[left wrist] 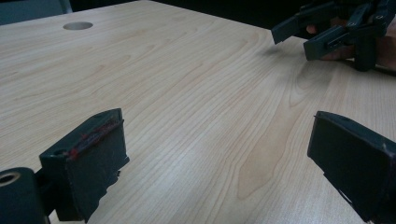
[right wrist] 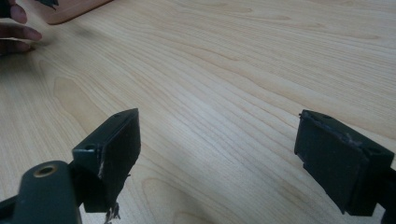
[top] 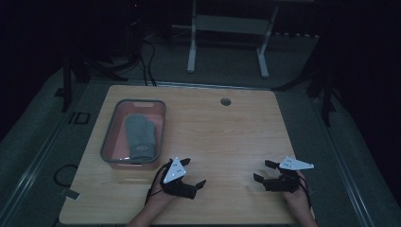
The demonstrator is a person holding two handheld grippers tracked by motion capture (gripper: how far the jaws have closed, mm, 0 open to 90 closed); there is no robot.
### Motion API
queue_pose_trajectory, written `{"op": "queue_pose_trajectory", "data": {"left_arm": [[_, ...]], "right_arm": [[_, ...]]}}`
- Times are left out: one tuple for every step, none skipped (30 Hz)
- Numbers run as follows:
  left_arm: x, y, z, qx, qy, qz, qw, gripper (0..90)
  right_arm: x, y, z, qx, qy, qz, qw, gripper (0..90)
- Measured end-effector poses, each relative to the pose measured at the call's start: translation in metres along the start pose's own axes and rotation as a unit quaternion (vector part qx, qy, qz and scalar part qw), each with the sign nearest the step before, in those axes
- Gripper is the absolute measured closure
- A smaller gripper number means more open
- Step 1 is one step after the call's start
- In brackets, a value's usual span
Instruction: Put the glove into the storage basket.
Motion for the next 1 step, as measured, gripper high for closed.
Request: {"op": "queue_pose_trajectory", "data": {"left_arm": [[0.0,0.0,0.0,0.0,0.0,0.0,1.0,4.8]], "right_arm": [[0.0,0.0,-0.0003,-0.002,0.001,0.001,1.0,14.3]]}}
Point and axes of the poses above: each handheld gripper's, and its own axes: z roughly backward along the jaws, y roughly out of its top, x roughly to its right, the point moved 1 cm from there along -z, roughly forward along the jaws, and after that the axes turned 12 degrees about z, right-handed, at the moved point
